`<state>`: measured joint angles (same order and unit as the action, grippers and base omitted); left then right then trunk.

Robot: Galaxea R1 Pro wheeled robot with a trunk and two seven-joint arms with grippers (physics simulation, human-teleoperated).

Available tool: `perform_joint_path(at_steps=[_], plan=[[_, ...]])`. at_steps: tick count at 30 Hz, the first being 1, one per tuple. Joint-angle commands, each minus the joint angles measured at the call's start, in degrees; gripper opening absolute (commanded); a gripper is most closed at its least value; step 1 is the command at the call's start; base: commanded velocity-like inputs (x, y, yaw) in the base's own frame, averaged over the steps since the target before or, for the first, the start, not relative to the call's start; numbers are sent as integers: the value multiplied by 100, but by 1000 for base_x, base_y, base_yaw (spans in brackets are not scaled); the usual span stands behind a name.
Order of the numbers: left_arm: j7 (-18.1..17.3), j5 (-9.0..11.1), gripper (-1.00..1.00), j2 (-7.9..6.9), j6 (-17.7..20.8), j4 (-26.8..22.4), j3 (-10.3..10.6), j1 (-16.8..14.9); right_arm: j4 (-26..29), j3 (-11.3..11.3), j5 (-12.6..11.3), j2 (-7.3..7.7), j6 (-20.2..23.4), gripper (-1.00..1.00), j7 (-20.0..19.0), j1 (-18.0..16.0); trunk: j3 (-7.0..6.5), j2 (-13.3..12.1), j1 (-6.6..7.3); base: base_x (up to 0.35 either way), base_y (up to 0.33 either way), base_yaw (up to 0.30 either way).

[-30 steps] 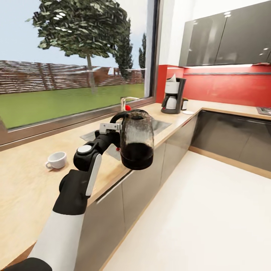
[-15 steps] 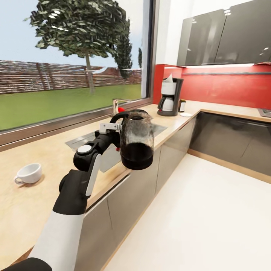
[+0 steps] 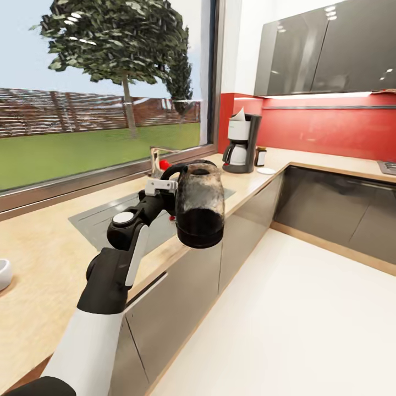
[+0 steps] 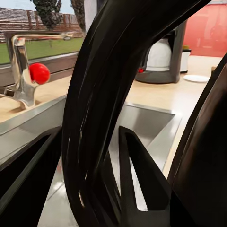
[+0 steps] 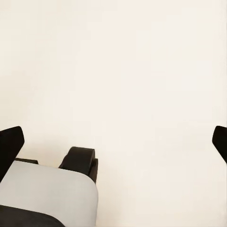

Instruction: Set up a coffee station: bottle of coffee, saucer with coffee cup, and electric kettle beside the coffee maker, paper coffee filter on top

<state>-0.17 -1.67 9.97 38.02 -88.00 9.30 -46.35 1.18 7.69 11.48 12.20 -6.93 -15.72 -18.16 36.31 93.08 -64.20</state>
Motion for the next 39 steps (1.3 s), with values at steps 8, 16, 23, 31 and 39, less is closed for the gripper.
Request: perform_joint_path(at_steps=[8, 16, 23, 31, 39], plan=[[-1, -17, -100, 2, 30, -7, 2, -4, -4, 49, 56, 2, -19, 100, -19, -3, 6, 3, -2, 235, -224, 0], [0, -17, -100, 2, 30, -7, 2, -5, -4, 52, 56, 2, -19, 100, -19, -3, 6, 3, -2, 234, -225, 0], [-1, -17, -100, 2, 30, -7, 2, -5, -4, 57, 56, 2, -19, 100, -19, -3, 6, 3, -2, 233, -226, 0], [-3, -17, -100, 2, 30, -7, 2, -5, -4, 57, 54, 2, -19, 100, -19, -3, 6, 3, -2, 219, -235, 0], [-3, -17, -100, 2, 30, -7, 2, -5, -4, 56, 56, 2, -19, 100, -19, -3, 6, 3, -2, 210, -241, 0]])
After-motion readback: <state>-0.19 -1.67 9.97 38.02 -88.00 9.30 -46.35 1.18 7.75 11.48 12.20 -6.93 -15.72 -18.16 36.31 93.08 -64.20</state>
